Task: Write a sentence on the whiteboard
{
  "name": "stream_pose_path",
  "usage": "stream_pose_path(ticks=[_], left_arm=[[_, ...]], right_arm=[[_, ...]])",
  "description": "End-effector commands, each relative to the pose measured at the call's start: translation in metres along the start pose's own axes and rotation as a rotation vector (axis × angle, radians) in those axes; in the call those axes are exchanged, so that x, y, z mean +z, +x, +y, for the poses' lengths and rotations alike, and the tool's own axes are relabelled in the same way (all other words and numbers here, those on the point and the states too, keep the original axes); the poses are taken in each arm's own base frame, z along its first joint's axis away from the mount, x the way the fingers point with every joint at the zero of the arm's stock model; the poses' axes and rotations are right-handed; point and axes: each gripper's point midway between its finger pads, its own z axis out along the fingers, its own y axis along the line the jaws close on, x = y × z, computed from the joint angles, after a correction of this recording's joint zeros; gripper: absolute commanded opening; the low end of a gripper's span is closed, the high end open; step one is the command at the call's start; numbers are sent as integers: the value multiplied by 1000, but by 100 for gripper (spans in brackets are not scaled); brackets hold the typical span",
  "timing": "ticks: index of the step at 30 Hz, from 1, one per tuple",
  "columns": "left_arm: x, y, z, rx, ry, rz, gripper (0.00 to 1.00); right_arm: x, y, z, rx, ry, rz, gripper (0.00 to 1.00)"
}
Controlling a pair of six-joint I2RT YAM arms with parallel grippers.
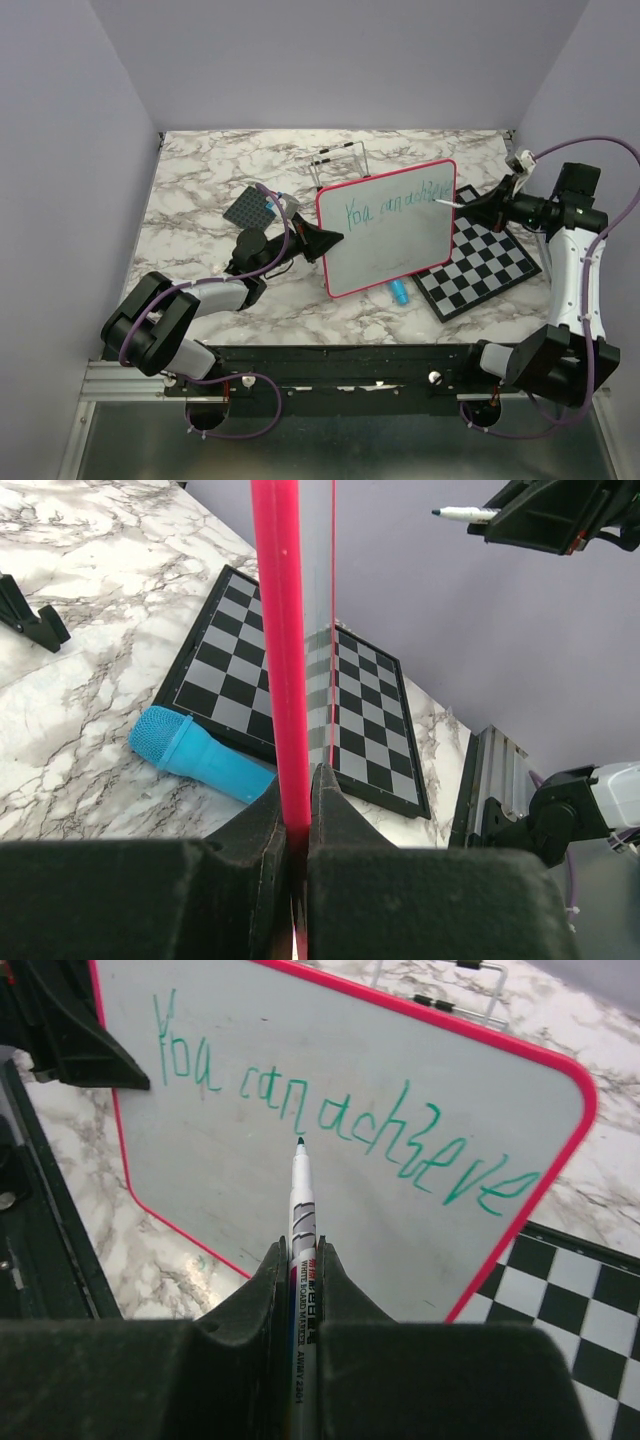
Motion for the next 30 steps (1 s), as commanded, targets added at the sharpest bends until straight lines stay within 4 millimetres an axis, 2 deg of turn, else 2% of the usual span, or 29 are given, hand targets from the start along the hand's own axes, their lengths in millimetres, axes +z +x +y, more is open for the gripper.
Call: stream_pose_path(ticks=[1,5,9,12,17,30], left_arm=[[-3,23,15,66,-38,88,0],[-4,22,14,67,-39,85,0],[-5,22,13,64,-43,85,0],[-4,21,13,62,-46,90,0],[-6,21,13,58,-51,79,0],[-8,24,9,54,-50,80,0]], right_arm=[[11,0,31,-14,-139,-11,1],[23,-3,50,-42,-189,14,0],[42,-3,81,-69,-282,39,1],[47,1,93,-60,-315,42,1],[51,15,97,-41,-322,48,0],[56,29,95,-26,-333,50,1]])
